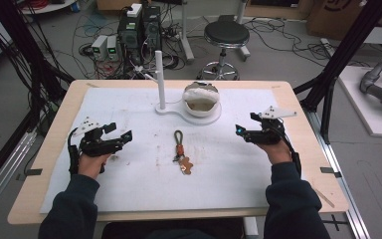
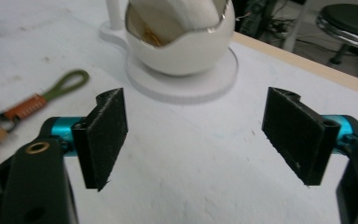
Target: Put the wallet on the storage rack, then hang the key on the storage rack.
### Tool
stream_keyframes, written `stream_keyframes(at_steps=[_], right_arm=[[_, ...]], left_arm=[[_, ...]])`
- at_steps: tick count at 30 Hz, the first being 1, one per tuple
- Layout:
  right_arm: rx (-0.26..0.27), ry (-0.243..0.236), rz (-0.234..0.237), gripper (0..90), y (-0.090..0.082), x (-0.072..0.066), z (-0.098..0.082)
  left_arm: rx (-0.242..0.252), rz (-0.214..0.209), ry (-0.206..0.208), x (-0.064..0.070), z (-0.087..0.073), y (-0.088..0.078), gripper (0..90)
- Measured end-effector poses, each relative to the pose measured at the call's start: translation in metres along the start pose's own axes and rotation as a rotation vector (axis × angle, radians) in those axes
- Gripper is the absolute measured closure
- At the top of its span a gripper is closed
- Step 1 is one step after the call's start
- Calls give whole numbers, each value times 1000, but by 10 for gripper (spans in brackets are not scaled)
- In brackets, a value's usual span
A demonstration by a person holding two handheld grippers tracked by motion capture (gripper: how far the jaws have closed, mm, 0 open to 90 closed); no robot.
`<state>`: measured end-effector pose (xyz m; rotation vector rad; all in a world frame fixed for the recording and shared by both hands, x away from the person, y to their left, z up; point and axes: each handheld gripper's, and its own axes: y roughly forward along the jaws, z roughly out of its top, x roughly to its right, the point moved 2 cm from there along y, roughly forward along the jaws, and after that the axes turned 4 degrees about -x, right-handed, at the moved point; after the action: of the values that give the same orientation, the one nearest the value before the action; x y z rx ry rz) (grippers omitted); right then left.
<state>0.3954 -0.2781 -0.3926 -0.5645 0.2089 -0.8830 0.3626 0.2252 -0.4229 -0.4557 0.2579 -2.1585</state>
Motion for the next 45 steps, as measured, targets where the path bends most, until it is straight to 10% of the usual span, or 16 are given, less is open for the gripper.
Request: stream_keyframes(at_steps=[30,42,45], right_arm=[[-22,33,-64,227,-5,4,-32],[-16,39,-89,237,-15,11,-39],[-8,45,-86,237,-15,11,-38]], left_arm=[[-36,-61,-24,6,-3,9,194],[-51,-124,-35,43,1,30,241],[-85,-159,-42,55,-3,42,374]])
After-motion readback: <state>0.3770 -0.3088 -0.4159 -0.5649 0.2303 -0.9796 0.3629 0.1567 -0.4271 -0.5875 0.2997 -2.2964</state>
